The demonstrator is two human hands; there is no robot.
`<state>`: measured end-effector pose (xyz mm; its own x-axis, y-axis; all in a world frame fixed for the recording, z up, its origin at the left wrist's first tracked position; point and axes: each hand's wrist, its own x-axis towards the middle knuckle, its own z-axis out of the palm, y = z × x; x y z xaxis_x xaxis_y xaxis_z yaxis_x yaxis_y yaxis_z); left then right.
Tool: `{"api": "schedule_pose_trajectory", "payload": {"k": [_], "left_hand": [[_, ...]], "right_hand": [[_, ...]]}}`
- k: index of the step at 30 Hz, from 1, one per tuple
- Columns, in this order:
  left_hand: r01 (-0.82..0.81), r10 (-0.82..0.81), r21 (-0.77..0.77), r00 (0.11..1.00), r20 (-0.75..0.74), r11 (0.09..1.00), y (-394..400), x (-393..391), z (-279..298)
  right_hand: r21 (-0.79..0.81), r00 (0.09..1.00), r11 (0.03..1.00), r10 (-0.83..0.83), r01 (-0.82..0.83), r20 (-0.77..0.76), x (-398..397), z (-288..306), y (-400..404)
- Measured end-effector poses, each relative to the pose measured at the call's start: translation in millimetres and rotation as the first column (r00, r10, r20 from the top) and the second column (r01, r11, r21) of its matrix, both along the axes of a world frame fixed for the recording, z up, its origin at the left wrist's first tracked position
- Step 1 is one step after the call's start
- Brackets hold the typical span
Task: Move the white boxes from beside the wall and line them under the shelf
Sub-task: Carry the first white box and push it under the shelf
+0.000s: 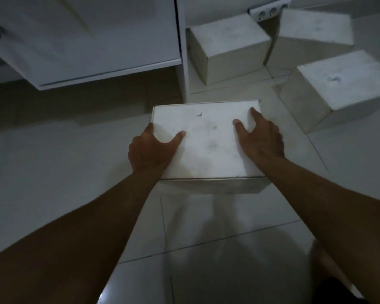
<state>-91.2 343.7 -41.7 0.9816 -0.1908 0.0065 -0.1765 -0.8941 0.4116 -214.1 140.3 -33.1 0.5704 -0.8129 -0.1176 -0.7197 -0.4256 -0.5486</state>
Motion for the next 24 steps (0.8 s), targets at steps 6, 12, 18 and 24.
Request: {"api": "schedule_pose_trajectory", "payload": {"k": [6, 12, 18, 24], "left_hand": [[-0.134, 0.134, 0.007, 0.991, -0.019, 0.991, 69.8, 26.4, -5.3], [-0.278, 0.278, 0.0, 0.958, -0.068, 0.96, 118.5, 40.4, -36.3], [-0.269, 0.263, -0.013, 0.95, -0.167, 0.963, 130.9, 52.2, -61.7], [-0.196, 0.183, -0.033, 0.955, -0.232, 0.98, 135.5, 63.3, -67.3]], "right_hand": [[0.037, 0.992, 0.993, 0.11, -0.112, 0.061, 50.2, -18.8, 64.5], [0.065, 0.975, 0.974, 0.215, -0.218, 0.054, 89.5, -48.2, 110.0], [0.075, 0.981, 0.978, 0.191, -0.192, 0.018, 97.8, -79.7, 129.9], [0.081, 0.986, 0.983, 0.168, -0.166, -0.013, 96.3, -90.1, 134.8]]}}
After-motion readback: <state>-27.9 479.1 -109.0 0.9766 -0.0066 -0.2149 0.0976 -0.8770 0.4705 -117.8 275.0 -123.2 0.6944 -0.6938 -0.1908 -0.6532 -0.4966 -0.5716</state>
